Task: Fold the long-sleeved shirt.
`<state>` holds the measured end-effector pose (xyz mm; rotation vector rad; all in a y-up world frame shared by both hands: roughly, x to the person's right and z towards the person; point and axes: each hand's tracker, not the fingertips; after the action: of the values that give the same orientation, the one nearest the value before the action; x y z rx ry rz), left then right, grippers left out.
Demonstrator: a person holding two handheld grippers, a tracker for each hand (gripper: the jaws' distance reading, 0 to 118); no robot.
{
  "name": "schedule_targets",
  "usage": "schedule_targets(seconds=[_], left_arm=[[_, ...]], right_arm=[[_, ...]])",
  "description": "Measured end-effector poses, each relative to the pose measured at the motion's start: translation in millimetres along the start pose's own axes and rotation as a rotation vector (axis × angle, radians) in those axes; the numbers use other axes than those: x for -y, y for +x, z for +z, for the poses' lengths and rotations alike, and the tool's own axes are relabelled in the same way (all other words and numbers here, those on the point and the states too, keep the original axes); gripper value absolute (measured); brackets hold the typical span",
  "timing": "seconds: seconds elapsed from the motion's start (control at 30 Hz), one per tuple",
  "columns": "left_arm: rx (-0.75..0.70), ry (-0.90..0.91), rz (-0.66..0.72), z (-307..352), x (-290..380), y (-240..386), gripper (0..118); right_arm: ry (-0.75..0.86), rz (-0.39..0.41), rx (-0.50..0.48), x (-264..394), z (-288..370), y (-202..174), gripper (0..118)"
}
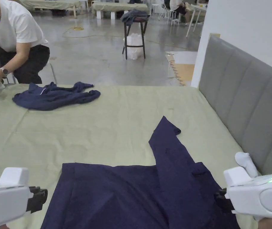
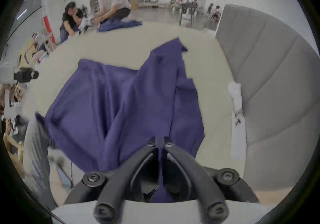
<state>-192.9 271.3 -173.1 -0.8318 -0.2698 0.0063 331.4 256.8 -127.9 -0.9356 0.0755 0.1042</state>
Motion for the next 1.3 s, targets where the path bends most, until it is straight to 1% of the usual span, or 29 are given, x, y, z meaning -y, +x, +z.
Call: schedule_targets(seconds=[0.13, 0.17, 0.27, 0.3, 0.33, 0.37, 0.4, 0.43, 0.47, 0.5, 0.6, 0.67, 0.7, 0.73, 0.77, 0.8, 0.83, 0.87, 0.9, 0.93, 0.97, 1.03, 1.07, 1.1, 1.17, 1.2, 1.27, 1.3], left_arm=[[-0.015, -0.006, -0.060, -49, -46, 10, 4], [-0.015, -0.007, -0.068, -65, -56, 11, 4], [0.001, -0.023, -0.060, -114, -82, 12, 4], [0.004, -0.030, -0.055, -130, -88, 10, 4], [0.010, -0.038, -0.053, -148, -94, 8, 4], [0.010, -0.042, -0.048, -161, -97, 6, 4], [0.010, -0.047, -0.040, -176, -99, 5, 4], [0.010, -0.053, -0.030, -188, -100, 3, 4], [0.014, -0.056, -0.022, -195, -98, 1, 4], [0.028, -0.062, -0.010, -203, -96, 0, 4], [0.057, -0.068, 0.008, -213, -80, -2, 4], [0.070, -0.084, 0.003, -217, -68, -2, 4], [0.068, -0.093, 0.003, -219, -63, -1, 4], [0.061, -0.105, 0.000, -219, -57, -1, 4], [0.056, -0.120, -0.002, -219, -53, -1, 4], [0.059, -0.135, -0.009, -219, -49, -1, 4], [0.059, -0.144, -0.014, -218, -45, 0, 4], [0.059, -0.150, -0.012, -215, -42, -1, 4], [0.059, -0.158, -0.010, -211, -40, 0, 4], [0.057, -0.161, -0.007, -205, -38, 2, 4], [0.057, -0.157, -0.008, -197, -37, 4, 4], [0.058, -0.123, -0.021, -173, -36, 8, 4], [0.059, -0.111, -0.018, -163, -36, 9, 4], [0.061, -0.103, -0.012, -153, -34, 11, 4], [0.071, -0.084, -0.006, -131, -31, 13, 4], [0.077, -0.079, -0.008, -121, -28, 14, 4], [0.085, -0.074, -0.016, -100, -21, 18, 4], [0.087, -0.071, -0.021, -92, -18, 20, 4]], right_arm=[[0.012, 0.017, -0.008, -87, -43, 11, 2], [0.026, 0.019, -0.012, -112, -62, 10, 2], [0.034, 0.000, -0.017, -192, -127, 21, 2], [0.033, -0.005, -0.016, -213, -151, 18, 4], [0.027, -0.020, -0.015, -236, -179, 21, 10], [0.008, -0.042, -0.015, -254, -204, 25, 20], [-0.015, -0.057, -0.023, -275, -233, 29, 40], [-0.032, -0.064, -0.020, -290, -262, 27, 55], [-0.037, -0.066, -0.019, -301, -284, 29, 66], [-0.038, -0.070, -0.009, -312, -309, 31, 66], [-0.048, -0.104, 0.042, -329, -367, 32, 76], [-0.122, -0.124, 0.067, -334, -396, 32, 76], [-0.161, -0.137, 0.076, -328, -405, 30, 73], [-0.202, -0.141, 0.075, -320, -410, 26, 64], [-0.118, -0.176, 0.049, -319, -402, 24, 64], [-0.128, -0.207, 0.043, -320, -394, 26, 50], [-0.129, -0.209, -0.013, -320, -393, 28, 21], [-0.134, -0.175, 0.012, -319, -382, 27, 7], [-0.106, -0.137, 0.052, -318, -368, 23, 7], [-0.095, -0.118, 0.070, -314, -346, 22, 7], [-0.077, -0.115, 0.048, -308, -320, 25, 7], [0.008, -0.109, -0.033, -289, -259, 26, 7], [0.040, -0.108, -0.057, -278, -230, 25, 7], [0.087, -0.112, -0.047, -263, -198, 26, 7], [0.162, -0.054, -0.053, -227, -135, 18, 7], [0.191, -0.060, -0.051, -208, -107, 13, 7], [0.211, -0.042, -0.090, -168, -61, 6, 7], [0.212, -0.056, -0.093, -150, -47, 2, 7]])
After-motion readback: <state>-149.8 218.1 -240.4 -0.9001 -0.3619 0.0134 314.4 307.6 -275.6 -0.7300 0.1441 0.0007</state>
